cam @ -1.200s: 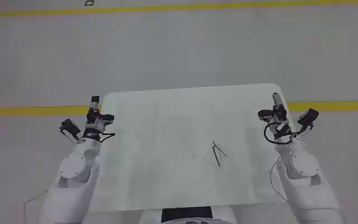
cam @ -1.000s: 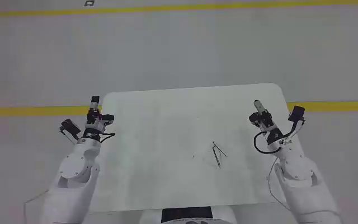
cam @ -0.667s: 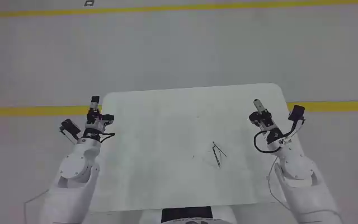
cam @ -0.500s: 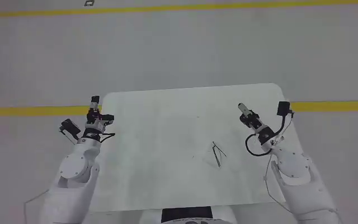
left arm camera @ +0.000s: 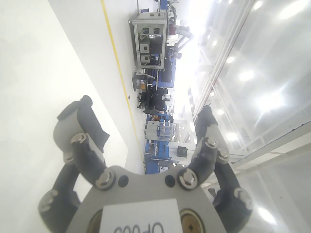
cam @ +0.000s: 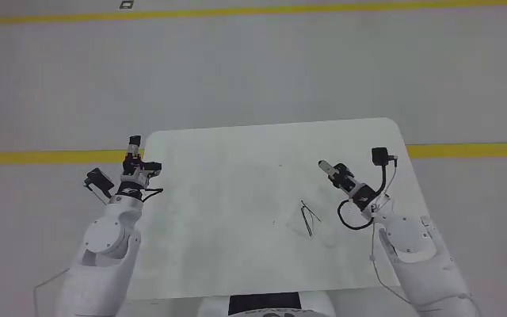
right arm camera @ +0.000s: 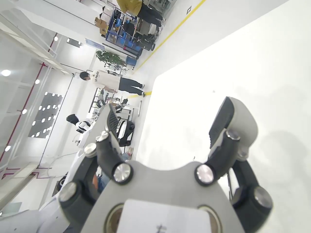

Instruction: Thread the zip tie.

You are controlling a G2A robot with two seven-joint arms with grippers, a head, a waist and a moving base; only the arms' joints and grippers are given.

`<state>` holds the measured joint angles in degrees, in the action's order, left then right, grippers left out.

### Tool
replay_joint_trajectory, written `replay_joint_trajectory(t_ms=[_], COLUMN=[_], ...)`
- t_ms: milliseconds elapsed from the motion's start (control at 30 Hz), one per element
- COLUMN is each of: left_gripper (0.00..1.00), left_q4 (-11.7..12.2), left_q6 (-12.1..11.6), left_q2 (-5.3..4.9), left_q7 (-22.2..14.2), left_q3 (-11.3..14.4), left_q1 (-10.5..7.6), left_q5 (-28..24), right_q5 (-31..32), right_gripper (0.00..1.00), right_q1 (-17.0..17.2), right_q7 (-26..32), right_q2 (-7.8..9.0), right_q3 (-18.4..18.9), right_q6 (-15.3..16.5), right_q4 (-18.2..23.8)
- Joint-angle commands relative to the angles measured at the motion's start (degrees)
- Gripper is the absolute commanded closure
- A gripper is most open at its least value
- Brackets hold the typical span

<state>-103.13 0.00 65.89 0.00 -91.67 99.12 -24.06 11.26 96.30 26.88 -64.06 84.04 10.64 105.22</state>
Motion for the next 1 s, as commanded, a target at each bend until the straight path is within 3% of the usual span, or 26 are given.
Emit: replay_joint_trajectory(t_ms=[0, 167, 567, 667, 767, 867, 967], left_gripper=[0.00, 0.00, 0.00, 0.00, 0.00, 0.00, 0.00], left_q4=[0.0, 0.0, 0.0, 0.0, 0.0, 0.0, 0.0], left_q6=[0.0, 0.0, 0.0, 0.0, 0.0, 0.0, 0.0], left_q2=[0.00, 0.00, 0.00, 0.00, 0.00, 0.00, 0.00], left_q7=[0.0, 0.0, 0.0, 0.0, 0.0, 0.0, 0.0], left_q3=[0.0, 0.0, 0.0, 0.0, 0.0, 0.0, 0.0], left_q1=[0.00, 0.00, 0.00, 0.00, 0.00, 0.00, 0.00], left_q5=[0.0, 0.0, 0.0, 0.0, 0.0, 0.0, 0.0], right_q5=[3.7, 11.8, 12.5, 20.8, 25.3, 29.4, 29.4], right_gripper=[0.00, 0.00, 0.00, 0.00, 0.00, 0.00, 0.00], right_q1=[-1.6, -4.6, -4.7, -7.7, -11.1, -13.5, -13.5], right_q7=[3.9, 14.1, 14.7, 21.1, 27.0, 35.4, 35.4], right_q2=[0.19, 0.74, 0.79, 1.13, 1.18, 1.45, 1.45], right_q3=[-1.1, -4.4, -5.2, -7.7, -10.9, -14.0, -14.0], right_q6=[0.4, -0.3, 0.9, 1.7, 0.2, 1.7, 1.7], right_q4=[1.0, 1.6, 1.6, 3.2, 3.1, 3.7, 3.7])
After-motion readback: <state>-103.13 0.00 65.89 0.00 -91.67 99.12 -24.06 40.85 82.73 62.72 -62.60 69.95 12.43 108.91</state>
